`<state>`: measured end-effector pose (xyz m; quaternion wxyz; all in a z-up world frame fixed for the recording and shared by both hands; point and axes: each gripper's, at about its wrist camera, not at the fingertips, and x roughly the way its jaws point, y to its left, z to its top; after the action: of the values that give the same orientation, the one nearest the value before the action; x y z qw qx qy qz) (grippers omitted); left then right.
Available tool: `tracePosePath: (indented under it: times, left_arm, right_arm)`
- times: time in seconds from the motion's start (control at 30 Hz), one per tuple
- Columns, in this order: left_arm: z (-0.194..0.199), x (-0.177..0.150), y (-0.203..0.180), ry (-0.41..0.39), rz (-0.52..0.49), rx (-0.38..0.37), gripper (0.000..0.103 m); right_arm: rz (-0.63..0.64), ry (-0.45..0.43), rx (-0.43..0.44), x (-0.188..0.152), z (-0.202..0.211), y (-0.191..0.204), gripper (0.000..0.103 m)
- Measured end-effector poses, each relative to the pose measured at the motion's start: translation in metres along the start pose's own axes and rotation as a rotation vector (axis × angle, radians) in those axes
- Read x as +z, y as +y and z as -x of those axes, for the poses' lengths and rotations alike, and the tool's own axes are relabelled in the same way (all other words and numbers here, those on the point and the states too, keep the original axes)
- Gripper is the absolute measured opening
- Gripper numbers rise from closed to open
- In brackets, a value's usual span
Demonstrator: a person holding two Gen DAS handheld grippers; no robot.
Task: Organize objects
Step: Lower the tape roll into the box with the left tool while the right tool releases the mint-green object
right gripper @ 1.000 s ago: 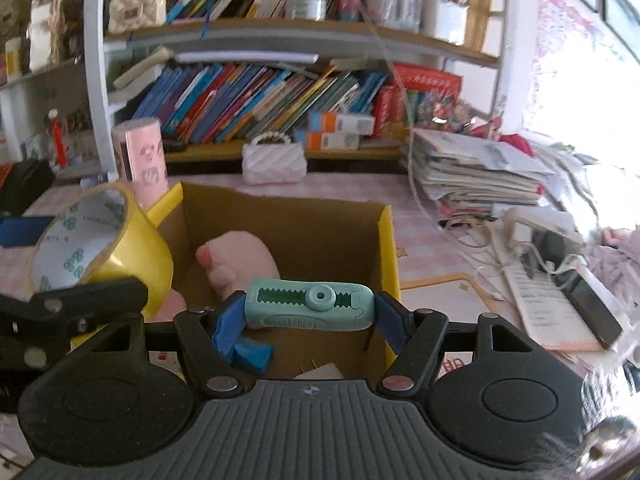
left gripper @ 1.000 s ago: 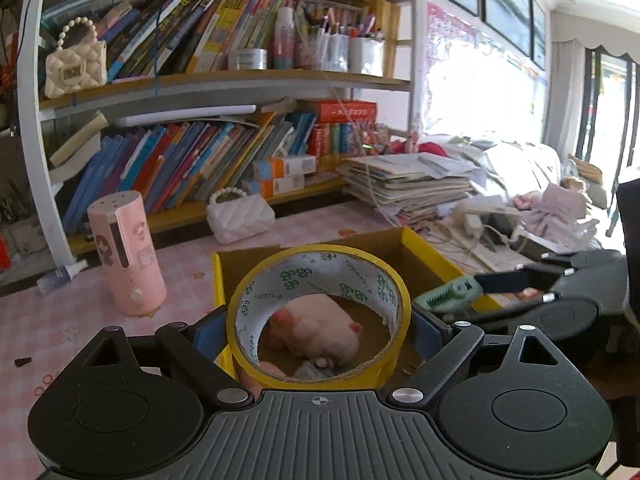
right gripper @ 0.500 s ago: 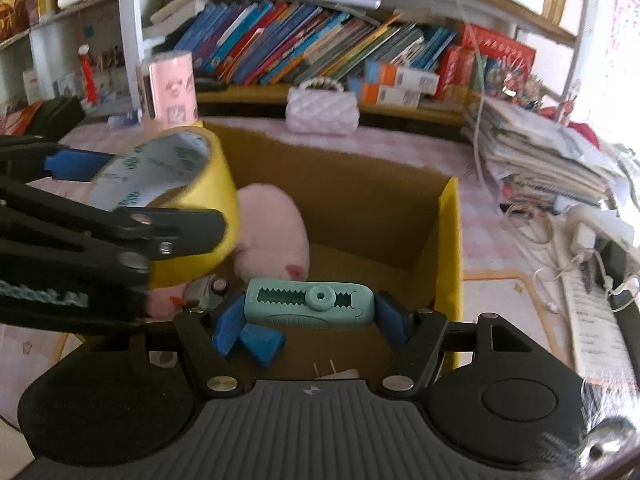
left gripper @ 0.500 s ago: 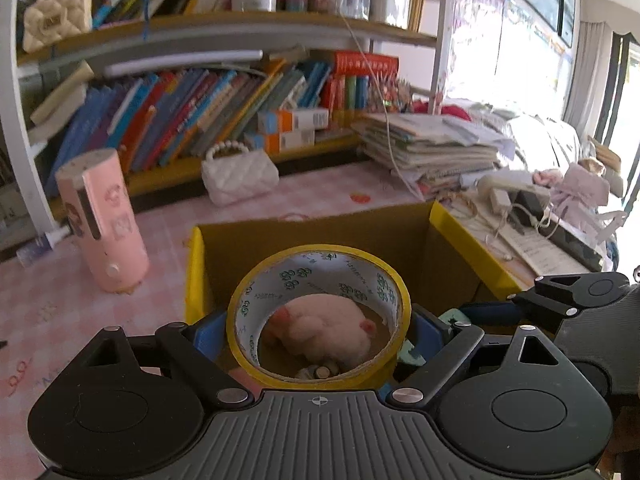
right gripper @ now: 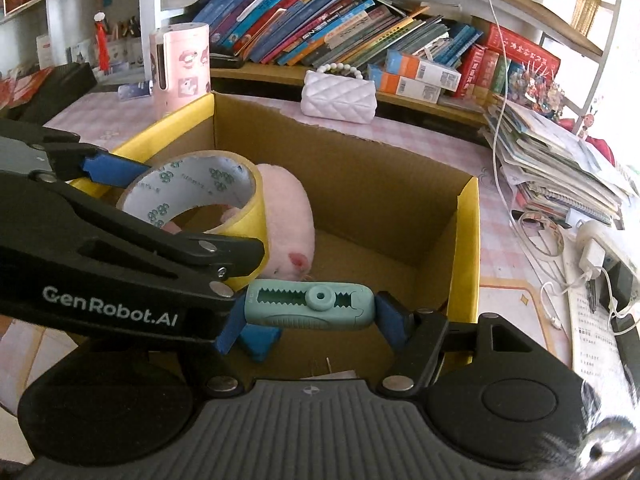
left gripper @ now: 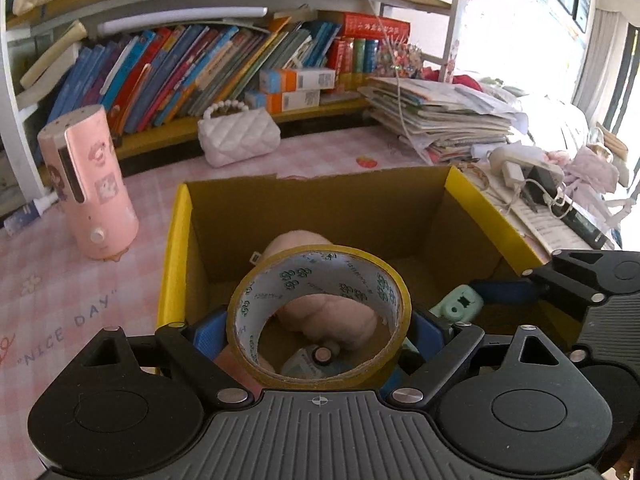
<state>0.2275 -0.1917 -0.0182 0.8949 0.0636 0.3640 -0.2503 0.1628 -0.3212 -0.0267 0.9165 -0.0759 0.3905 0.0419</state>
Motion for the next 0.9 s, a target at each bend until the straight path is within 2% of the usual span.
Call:
tracePosePath:
  times: [0.37,0.57,0.73,0.9]
  left_arm:
    - [0.004,-0.002,0.001,-0.006,0.020,0.000,0.093]
    - [0.028,-0.002,-0.001,-0.100,0.034,-0.042,0.100]
    - [0.055,-0.006,-0.005,-0.193,0.051,-0.020,0.102]
    - [0.076,-0.015,-0.002,-0.230,0.089,0.024,0.103]
  right_arm:
    - [-0.006,-0.002,0.001,0.000,0.001,0.001,0.068]
    - [-0.038,-0.020,-0.007,-0.002,0.008,0.001,0.071]
    - [-0.069,-0.072,-0.012,-0.006,0.026,-0.001,0.075]
    - [-0.098,-0.117,-0.036,-0.013,0.042,-0.004,0.077]
